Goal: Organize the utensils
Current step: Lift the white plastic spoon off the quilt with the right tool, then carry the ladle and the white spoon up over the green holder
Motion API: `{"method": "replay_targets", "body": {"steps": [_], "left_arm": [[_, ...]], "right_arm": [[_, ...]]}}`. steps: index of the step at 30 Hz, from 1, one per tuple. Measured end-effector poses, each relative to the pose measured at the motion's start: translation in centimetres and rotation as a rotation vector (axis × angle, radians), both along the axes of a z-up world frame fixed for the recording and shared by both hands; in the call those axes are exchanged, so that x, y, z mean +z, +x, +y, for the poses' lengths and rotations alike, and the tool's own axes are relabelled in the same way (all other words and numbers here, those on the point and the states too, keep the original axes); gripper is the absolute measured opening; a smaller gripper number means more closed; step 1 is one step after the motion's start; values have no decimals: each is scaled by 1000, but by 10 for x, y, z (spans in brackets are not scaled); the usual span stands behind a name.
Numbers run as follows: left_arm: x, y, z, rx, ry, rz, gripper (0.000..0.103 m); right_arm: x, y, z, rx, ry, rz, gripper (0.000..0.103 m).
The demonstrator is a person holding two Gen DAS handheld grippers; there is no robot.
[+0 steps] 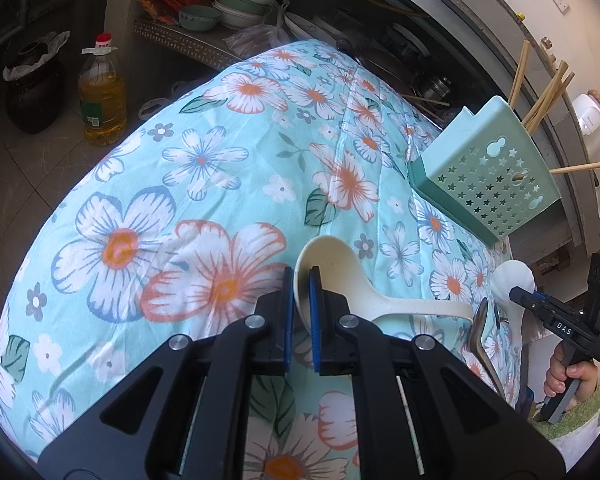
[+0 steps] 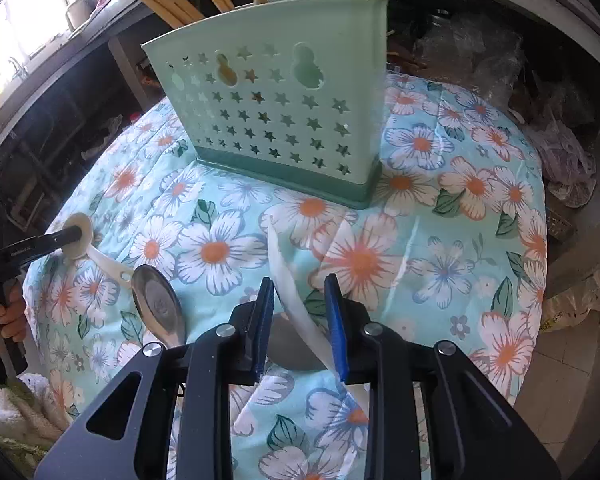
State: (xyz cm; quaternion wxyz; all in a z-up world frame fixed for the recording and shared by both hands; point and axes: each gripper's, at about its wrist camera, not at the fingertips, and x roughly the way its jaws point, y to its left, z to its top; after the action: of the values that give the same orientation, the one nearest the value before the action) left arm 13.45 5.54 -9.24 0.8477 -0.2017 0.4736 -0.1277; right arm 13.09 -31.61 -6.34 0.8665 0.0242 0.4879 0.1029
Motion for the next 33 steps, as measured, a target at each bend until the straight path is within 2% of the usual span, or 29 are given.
{"method": "replay_targets", "body": {"steps": [7, 9, 11, 15, 21, 28, 33], "left_arm": [[0, 0, 0, 1, -2, 0, 7], [0, 0, 0, 0, -2, 1, 7], [0, 0, 0, 0, -3, 2, 7], [0, -1, -1, 1, -3, 3, 7], [0, -1, -1, 0, -7, 7, 7], [0, -1, -1, -3, -11, 6, 7], [6, -1, -3, -15, -11, -19, 5]], "right_arm": [[-1, 20, 17, 9, -44, 14, 26], [-3, 23, 21, 9, -56, 23, 21], [-4, 27, 25, 10, -60, 29, 8], [1, 26, 30, 1, -81, 1, 6], [38, 10, 22, -46, -50, -119, 6], [86, -17, -2, -158, 90, -283, 6], [101, -36, -11, -214, 171, -355, 6]]}}
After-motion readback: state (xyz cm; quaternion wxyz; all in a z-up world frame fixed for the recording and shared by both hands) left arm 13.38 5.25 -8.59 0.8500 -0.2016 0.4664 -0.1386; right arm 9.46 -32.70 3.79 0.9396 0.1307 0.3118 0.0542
